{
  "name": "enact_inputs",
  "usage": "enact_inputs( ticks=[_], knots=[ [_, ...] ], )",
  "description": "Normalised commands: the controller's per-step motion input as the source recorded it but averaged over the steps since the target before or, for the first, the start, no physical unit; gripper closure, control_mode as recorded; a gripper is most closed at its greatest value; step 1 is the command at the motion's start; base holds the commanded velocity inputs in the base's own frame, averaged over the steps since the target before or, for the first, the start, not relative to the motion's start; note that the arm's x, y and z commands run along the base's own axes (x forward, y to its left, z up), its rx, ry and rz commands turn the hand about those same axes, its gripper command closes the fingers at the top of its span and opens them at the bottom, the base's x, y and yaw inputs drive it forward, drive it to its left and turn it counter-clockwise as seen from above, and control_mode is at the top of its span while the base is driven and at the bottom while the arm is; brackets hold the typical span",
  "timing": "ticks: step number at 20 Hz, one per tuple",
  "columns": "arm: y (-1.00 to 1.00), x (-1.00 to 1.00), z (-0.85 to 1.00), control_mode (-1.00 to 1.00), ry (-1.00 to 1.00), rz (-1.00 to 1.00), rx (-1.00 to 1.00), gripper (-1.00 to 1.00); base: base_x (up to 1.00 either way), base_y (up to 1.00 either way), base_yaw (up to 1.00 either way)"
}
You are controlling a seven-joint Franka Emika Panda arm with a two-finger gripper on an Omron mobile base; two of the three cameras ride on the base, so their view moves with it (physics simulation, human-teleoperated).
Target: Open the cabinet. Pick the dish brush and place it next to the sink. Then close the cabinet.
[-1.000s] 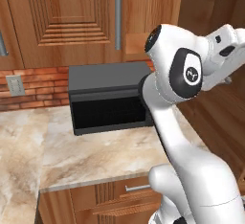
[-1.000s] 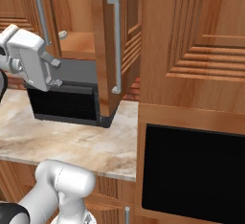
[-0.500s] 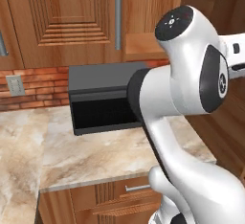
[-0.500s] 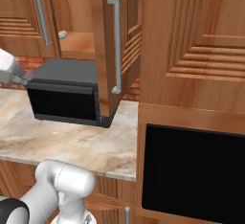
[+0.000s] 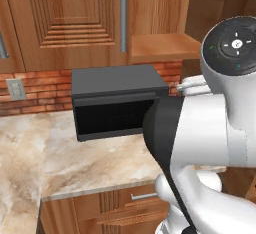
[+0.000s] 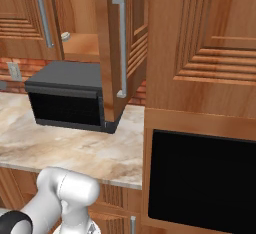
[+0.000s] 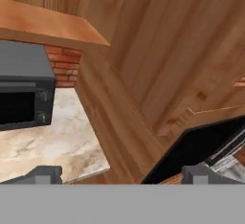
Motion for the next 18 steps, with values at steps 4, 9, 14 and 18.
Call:
enact_inputs(
  ticks=[4,9,14,18],
  knots=[
    [0.23,-0.3,0.31,-1.0,0.0,0.33,0.03,-1.0,0.0,0.0,0.0],
    [0.1,0.2,0.01,-1.0,0.0,0.36,0.06,-1.0,0.0,0.0,0.0],
    [0.21,0.76,-0.07,-1.0,-0.01,0.38,0.18,-1.0,0.0,0.0,0.0],
    [0.34,0.78,-0.37,-1.0,-0.03,0.27,0.13,-1.0,0.0,0.0,0.0]
  ],
)
